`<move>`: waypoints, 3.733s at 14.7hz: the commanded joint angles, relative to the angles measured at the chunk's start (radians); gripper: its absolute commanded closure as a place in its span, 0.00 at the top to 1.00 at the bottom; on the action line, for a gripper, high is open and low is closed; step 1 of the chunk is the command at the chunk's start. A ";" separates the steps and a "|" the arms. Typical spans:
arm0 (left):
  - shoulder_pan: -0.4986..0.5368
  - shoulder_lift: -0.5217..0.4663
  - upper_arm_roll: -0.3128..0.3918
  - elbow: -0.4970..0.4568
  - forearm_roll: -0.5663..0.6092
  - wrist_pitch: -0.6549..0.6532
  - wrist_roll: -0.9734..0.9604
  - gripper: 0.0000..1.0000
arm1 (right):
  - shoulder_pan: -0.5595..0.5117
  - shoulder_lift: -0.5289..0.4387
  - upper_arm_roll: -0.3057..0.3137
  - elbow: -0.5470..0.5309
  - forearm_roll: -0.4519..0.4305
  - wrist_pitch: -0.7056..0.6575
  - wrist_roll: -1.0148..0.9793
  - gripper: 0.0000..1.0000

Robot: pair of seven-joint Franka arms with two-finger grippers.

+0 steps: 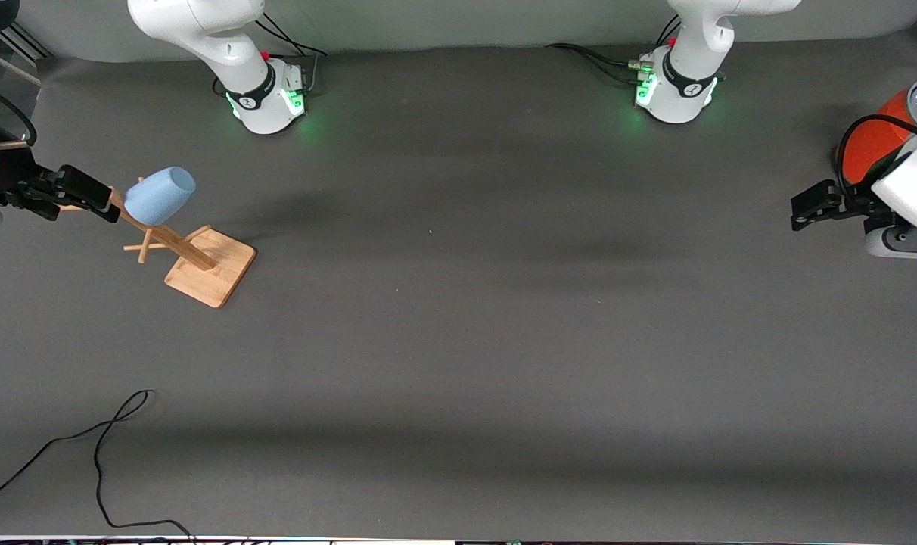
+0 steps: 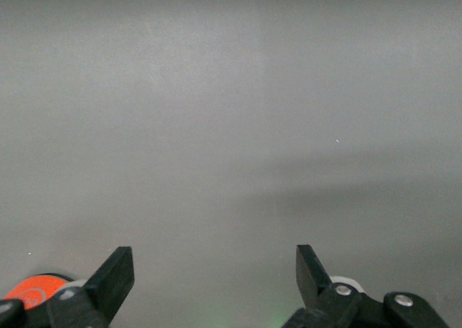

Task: Rotate and upright cup with both arms
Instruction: 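Reach the right gripper toward the blue cup on the wooden stand, then grasp the blue cup with the right gripper and pull it off the peg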

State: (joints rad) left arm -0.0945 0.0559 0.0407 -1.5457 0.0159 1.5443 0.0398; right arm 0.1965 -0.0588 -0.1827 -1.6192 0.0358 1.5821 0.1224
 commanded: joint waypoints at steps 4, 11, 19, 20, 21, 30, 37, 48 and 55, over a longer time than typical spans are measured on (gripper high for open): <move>-0.002 0.002 0.004 0.021 -0.008 -0.018 0.012 1.00 | -0.014 0.022 0.008 0.035 -0.004 -0.033 -0.014 1.00; -0.002 0.002 0.002 0.021 -0.008 -0.016 0.012 1.00 | -0.009 -0.065 -0.040 -0.109 0.087 -0.083 0.625 1.00; -0.004 0.004 0.002 0.021 -0.008 -0.010 0.012 1.00 | -0.011 -0.230 -0.142 -0.442 0.141 0.044 0.869 1.00; -0.002 0.004 0.002 0.021 -0.008 -0.010 0.012 1.00 | -0.012 -0.237 -0.144 -0.476 0.141 0.070 0.870 1.00; -0.002 0.004 0.002 0.021 -0.008 -0.009 0.012 1.00 | -0.012 -0.246 -0.155 -0.514 0.142 0.100 0.870 1.00; -0.002 0.004 0.002 0.021 -0.008 -0.009 0.012 1.00 | -0.011 -0.256 -0.156 -0.722 0.142 0.283 0.872 1.00; -0.002 0.002 0.002 0.021 -0.008 -0.010 0.012 1.00 | -0.009 -0.257 -0.156 -0.716 0.150 0.273 0.882 0.66; -0.002 -0.013 0.002 0.016 -0.008 -0.016 0.011 1.00 | 0.014 -0.266 -0.078 -0.555 0.324 0.137 1.056 0.66; -0.002 -0.004 0.002 0.016 -0.005 -0.006 0.012 1.00 | 0.014 -0.184 0.249 -0.539 0.469 0.410 1.343 0.66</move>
State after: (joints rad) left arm -0.0945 0.0522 0.0395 -1.5375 0.0156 1.5440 0.0398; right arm 0.2070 -0.2982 -0.0473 -2.1739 0.4778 1.8897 1.3456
